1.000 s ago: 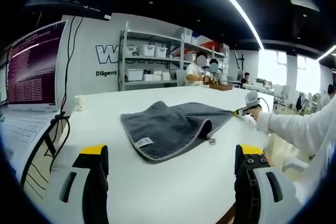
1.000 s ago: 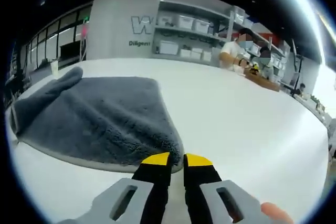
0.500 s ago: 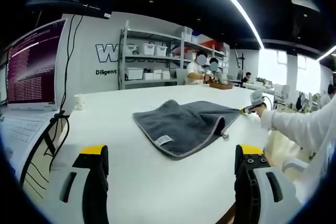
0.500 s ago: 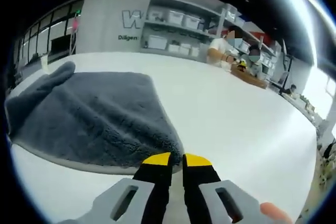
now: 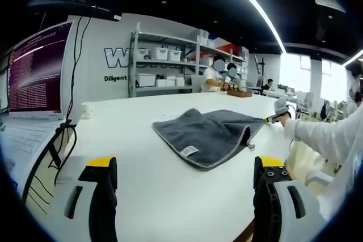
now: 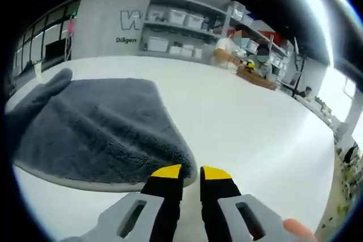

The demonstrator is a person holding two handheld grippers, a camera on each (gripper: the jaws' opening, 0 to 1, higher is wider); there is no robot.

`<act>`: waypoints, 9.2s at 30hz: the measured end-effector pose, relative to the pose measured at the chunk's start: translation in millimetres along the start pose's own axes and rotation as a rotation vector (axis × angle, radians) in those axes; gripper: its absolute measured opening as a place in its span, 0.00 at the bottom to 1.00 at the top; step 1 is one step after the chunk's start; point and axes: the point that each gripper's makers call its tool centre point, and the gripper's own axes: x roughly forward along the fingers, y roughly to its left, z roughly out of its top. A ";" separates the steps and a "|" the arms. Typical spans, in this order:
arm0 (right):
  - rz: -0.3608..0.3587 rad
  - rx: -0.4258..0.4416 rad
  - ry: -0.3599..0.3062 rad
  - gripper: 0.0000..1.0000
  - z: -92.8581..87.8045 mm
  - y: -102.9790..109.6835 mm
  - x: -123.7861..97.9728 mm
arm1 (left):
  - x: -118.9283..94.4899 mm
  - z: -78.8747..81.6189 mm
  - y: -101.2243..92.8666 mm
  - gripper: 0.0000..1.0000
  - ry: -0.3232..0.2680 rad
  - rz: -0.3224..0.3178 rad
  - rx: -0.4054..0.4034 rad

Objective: Open the folded towel by lifting each exposed corner and separating the folded layers until the towel lies flat within the target outline without major curled edges

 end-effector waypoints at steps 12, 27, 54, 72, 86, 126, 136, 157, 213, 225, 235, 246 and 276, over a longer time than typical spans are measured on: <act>-0.024 0.051 -0.004 0.06 -5.7 -17.0 -2.7 | 0.9 -0.9 -3.3 0.99 0.002 -0.006 0.001; -0.049 -0.033 -0.017 0.24 4.7 -23.2 -24.2 | 1.2 -1.6 -4.9 0.99 0.005 -0.009 0.001; 0.581 -0.087 -0.298 0.83 70.4 177.2 -221.1 | 13.4 -9.8 -17.4 0.99 0.053 -0.028 0.029; 0.599 -0.018 -0.256 0.99 38.8 167.3 -240.3 | 44.1 -35.0 -27.1 0.99 0.131 -0.026 0.060; 0.593 0.055 -0.251 0.99 38.9 139.7 -218.0 | 90.9 -46.9 -28.7 0.99 0.125 -0.043 -0.020; 0.662 0.093 -0.363 0.98 57.5 123.2 -256.5 | 272.2 -37.2 29.6 0.56 0.207 -0.007 -0.082; 0.681 0.084 -0.386 0.94 60.7 124.0 -264.5 | 283.0 -45.1 40.4 0.35 0.234 0.025 -0.043; 0.686 0.091 -0.377 0.92 58.8 120.6 -261.7 | 293.5 -59.4 42.9 0.16 0.317 0.091 0.024; 0.684 0.068 -0.306 0.99 47.7 124.0 -253.8 | 205.3 -58.1 131.8 0.03 0.371 0.295 0.135; 0.684 0.070 -0.306 0.99 48.8 123.7 -253.5 | 183.3 -63.7 159.1 0.03 0.409 0.355 0.164; 0.680 0.076 -0.306 0.99 48.8 121.0 -254.0 | 172.4 -68.2 168.4 0.03 0.428 0.377 0.167; 0.680 0.079 -0.302 0.99 47.7 119.4 -254.6 | 165.1 -69.7 175.0 0.03 0.443 0.391 0.175; 0.678 0.082 -0.306 0.99 46.6 118.7 -258.2 | 103.2 -24.8 72.3 0.54 0.219 0.213 0.025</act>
